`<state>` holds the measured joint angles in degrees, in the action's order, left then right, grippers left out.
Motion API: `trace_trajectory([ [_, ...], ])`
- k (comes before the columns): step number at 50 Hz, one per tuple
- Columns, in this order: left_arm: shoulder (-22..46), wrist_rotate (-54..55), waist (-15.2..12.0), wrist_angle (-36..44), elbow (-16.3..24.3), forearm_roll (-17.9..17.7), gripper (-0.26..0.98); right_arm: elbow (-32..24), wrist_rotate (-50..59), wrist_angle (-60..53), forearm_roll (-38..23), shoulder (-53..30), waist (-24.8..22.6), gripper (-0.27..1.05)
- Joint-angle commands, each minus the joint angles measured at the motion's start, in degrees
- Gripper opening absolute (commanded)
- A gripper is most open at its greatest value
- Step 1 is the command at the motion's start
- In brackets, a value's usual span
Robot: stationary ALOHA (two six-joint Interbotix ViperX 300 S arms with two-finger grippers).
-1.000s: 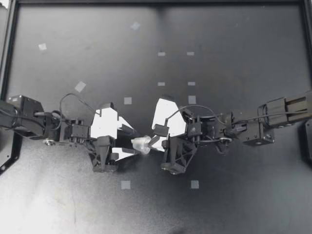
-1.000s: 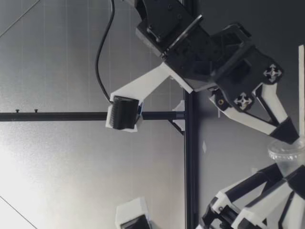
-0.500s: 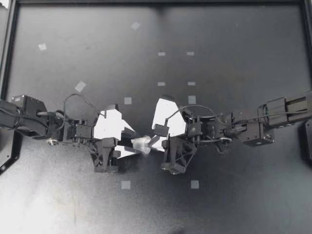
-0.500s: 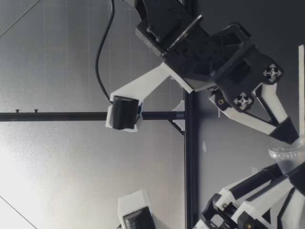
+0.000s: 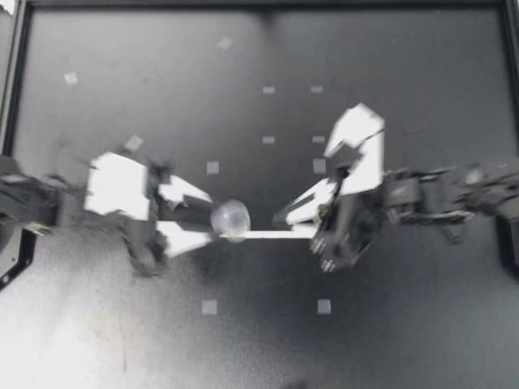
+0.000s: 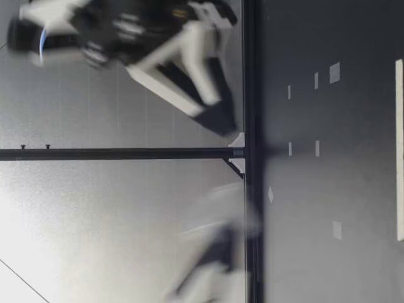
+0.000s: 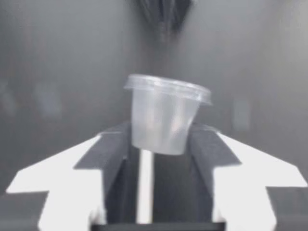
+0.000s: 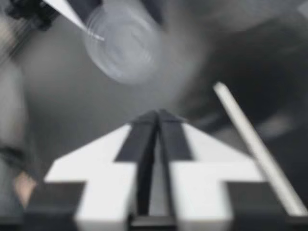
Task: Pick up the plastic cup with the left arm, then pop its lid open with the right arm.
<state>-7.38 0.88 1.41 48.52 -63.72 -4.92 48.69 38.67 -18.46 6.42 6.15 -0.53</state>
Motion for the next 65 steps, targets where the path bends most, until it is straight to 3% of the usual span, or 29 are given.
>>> trace_trajectory([
  [1, -4.2, -1.4, -0.4, 11.9, -3.0, -2.3, 0.12, 2.7, 8.2, -12.7, 0.1, 0.3, 0.4, 0.5],
  [6, -5.0, -3.1, -0.4, 17.1, -4.7, -3.9, 0.12, 4.0, 20.7, -32.1, -0.8, -5.4, 0.4, 0.75],
  [10, -4.0, -3.4, -0.4, 15.6, -3.7, -4.2, 0.12, 2.5, 26.4, -46.5, -1.1, -11.2, 0.4, 0.71],
  [15, -1.7, -3.7, -0.3, 13.4, -1.2, -4.1, 0.12, -0.2, 29.6, -52.9, -1.3, -15.7, 0.6, 0.69],
  [24, 2.0, -4.3, -0.4, 11.1, 1.8, -4.1, 0.12, -3.0, 29.8, -52.2, -4.2, -16.8, 1.4, 0.69],
  [33, 3.0, -4.3, -0.4, 11.1, 2.0, -4.0, 0.12, -3.3, 29.7, -52.1, -6.9, -14.8, 2.6, 0.69],
  [45, 3.1, -3.5, -0.3, 11.0, 1.7, -4.0, 0.12, -0.2, 20.7, -60.4, -10.4, -4.0, 4.9, 0.69],
  [56, 3.1, -0.7, -0.3, 11.0, 2.3, -4.0, 0.12, 1.3, 6.9, -46.8, -16.6, -0.4, 6.6, 0.69],
  [65, 3.0, 4.8, -0.4, 11.0, 2.7, -4.0, 0.12, 1.0, -15.0, -30.8, -22.1, -0.2, 6.5, 0.69],
])
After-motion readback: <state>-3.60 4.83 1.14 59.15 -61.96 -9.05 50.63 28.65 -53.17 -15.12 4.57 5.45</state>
